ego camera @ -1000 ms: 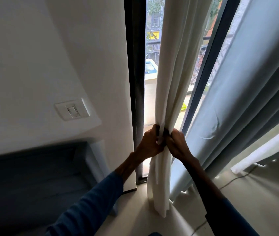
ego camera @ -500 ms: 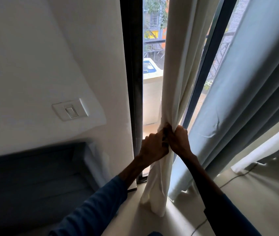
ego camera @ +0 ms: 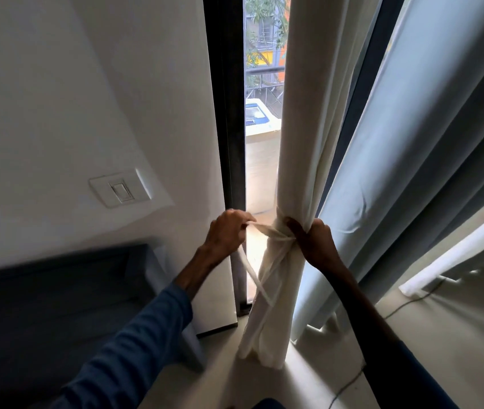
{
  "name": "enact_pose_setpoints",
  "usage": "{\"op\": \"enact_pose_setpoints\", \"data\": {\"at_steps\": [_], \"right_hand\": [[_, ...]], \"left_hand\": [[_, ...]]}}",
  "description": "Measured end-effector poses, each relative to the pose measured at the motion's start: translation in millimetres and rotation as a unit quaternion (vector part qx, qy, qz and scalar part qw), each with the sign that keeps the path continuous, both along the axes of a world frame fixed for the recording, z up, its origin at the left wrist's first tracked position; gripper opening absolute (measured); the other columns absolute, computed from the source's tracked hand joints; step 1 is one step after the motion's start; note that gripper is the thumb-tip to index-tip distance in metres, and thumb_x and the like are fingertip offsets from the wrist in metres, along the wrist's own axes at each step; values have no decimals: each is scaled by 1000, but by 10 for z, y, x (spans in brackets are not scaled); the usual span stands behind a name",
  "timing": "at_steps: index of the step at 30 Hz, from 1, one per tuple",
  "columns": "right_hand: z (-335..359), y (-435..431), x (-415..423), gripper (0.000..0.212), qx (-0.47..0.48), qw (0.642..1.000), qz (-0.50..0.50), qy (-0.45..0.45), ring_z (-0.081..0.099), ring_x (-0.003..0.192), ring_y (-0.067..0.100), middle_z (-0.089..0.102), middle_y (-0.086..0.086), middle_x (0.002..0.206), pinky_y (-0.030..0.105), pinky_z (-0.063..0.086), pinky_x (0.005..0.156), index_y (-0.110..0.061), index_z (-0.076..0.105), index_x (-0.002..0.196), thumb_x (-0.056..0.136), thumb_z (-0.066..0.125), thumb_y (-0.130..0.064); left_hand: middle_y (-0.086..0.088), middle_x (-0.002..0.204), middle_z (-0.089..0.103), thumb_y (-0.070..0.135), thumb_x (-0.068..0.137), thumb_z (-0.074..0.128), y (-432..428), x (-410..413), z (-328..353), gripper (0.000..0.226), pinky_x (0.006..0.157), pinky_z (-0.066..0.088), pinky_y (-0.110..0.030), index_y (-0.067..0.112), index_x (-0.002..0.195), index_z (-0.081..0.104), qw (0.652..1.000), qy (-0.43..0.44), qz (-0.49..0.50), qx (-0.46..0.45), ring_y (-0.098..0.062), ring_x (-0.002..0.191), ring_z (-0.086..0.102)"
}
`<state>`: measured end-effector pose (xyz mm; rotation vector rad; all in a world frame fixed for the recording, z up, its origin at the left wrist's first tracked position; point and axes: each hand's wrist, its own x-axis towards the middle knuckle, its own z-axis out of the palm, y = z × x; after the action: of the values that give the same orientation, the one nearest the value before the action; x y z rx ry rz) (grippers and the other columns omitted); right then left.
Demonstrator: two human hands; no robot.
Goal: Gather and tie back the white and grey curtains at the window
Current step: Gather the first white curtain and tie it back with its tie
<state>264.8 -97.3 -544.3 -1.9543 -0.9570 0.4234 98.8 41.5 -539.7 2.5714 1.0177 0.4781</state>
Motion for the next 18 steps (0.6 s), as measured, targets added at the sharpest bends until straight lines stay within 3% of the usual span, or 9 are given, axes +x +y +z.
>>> {"op": "enact_pose_setpoints", "data": {"at_steps": [3,5,9,12,16,18], "right_hand": [[-12,-41,-56,51,-19,998,50,18,62,81,24,68,10,92,26,40,64,-1,69,106,92,64,-50],[-10,-41,-118,49,-20,996,79,29,64,85,24,70,10,95,27,44,63,-3,70,106,92,64,-50],[-16,-77,-127,52,-3,992,87,92,68,96,25,73,10,103,41,55,82,-8,72,109,87,68,-55],[-73,-139,-40,63,0,986,94,134,70,100,23,75,6,103,48,56,90,-15,74,106,75,68,-70],[-135,-200,29,41,30,976,93,194,70,95,20,77,6,99,36,57,82,-14,76,102,83,74,-50],[-131,-208,28,36,57,975,87,198,71,92,18,77,3,96,31,58,77,-13,76,103,83,79,-42]], "left_hand": [[2,115,71,19,88,64,135,147,137,24,86,52,-36,27,108,75,1000,-11,-8,4,-22,112,62],[-7,118,65,20,86,67,91,321,281,24,84,50,-39,17,110,70,999,4,-38,24,-30,112,61],[-20,122,61,16,85,70,-33,571,475,37,86,50,-45,5,119,62,997,58,-48,30,-43,110,59],[-21,110,67,5,75,77,14,581,402,37,81,58,-48,0,111,67,989,41,-127,-61,-41,99,65],[-21,107,69,-6,76,67,-2,511,393,35,82,58,-49,-6,111,67,968,6,-193,-162,-37,98,66],[-17,105,70,-13,78,64,-54,481,436,34,82,59,-36,-8,112,66,949,-11,-225,-219,-31,98,68]]}}
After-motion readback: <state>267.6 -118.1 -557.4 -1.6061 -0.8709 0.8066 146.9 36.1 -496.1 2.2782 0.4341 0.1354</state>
